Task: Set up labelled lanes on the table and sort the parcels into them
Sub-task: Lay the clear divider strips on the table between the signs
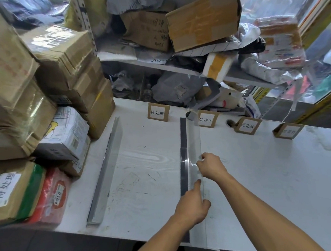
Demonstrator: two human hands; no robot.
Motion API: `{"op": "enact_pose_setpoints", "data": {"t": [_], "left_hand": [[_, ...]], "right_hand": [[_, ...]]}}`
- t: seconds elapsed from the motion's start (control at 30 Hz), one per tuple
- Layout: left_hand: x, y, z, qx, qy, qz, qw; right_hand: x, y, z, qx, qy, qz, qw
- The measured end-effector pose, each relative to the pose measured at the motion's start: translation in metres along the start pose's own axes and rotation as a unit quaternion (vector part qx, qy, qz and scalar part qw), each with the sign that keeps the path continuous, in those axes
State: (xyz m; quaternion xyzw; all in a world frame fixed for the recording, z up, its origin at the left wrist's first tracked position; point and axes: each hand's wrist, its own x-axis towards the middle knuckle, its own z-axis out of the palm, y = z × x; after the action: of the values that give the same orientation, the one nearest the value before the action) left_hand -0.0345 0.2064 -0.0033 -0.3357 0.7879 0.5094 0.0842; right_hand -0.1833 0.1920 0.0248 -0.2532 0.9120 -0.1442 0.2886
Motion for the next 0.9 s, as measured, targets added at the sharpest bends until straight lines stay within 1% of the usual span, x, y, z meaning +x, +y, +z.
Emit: {"op": "enact_pose_setpoints", "data": {"t": [0.27, 0.53, 0.77, 0.9], "left_hand": [[0.001, -0.001, -0.001, 0.011, 0.005, 0.016, 1.000], [0.008, -0.009, 0.004, 0.008, 0.025, -0.005, 1.000], [0.014, -0.010, 0.006, -0.002, 0.040, -0.013, 0.999], [0.015, -0.012, -0.004, -0.015, 0.056, -0.007, 0.998]], "right_hand": [[0.000, 0.004, 0.001, -0.003, 0.006, 0.001, 1.000], [0.001, 0.006, 0.001, -0.004, -0.007, 0.000, 1.000], [0.000, 0.010, -0.001, 0.027, -0.024, 0.015, 0.999], [-0.001, 0.010, -0.007, 0.048, 0.006, 0.014, 0.999]]}}
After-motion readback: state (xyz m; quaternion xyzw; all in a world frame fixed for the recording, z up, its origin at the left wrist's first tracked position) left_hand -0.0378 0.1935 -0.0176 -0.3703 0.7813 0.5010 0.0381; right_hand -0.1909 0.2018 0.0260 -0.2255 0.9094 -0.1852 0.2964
